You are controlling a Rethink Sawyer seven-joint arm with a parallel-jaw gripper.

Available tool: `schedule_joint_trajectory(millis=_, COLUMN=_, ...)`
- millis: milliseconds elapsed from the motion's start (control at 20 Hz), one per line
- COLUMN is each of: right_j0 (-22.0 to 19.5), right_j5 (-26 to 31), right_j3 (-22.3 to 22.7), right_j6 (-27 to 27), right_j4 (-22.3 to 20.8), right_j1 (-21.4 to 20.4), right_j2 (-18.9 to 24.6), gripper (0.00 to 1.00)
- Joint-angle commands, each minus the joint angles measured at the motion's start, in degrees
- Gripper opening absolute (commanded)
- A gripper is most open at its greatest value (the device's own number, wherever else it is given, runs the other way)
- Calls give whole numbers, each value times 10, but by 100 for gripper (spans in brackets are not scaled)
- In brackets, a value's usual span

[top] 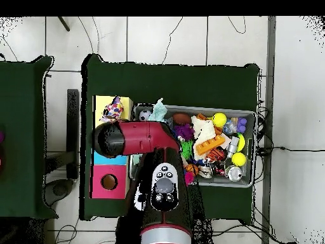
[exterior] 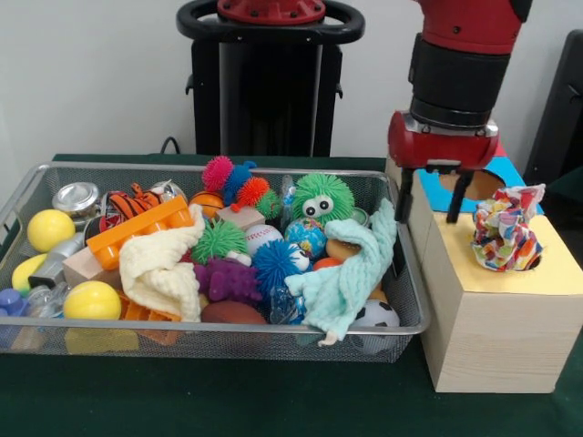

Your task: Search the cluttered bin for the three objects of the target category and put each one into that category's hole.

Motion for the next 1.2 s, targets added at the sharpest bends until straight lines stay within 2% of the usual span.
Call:
schedule_joint_trajectory(millis=50, right_j0=2, right_j5=99, right_j3=51, right_j6=42, right_j4=-43, right_j1=9, right_j2=-35, gripper=100)
schedule_joint_trajectory(millis=400, right_j0=-13, right_j5=130, right_j3=82, right_j6=13, right_j4=-31, right_j1=-29, right_j2=-22, gripper=100)
schedule_joint_trajectory(millis=600, right_j0=-21, right_j5=137, right_j3=60, right_j6=9, right_j4=-39, right_j1=-9, right_j2=-25, gripper=100)
schedule_joint_trajectory(millis=750, right_j0=-31, right_j5=149, right_j3=63, right_j6=-7, right_j4=-42, right_j1=-28, right_j2=-23, gripper=100)
schedule_joint_trajectory(millis=1000, right_j0=-76, right_j5=182, right_j3=103, right_j6=-80, right_j4=-54, right_j1=-112, right_j2=-11, gripper=100)
schedule_joint_trajectory(millis=1200, right_j0=-121, right_j5=152, right_j3=146, right_j6=-117, right_j4=-41, right_j1=-180, right_j2=19, gripper=100)
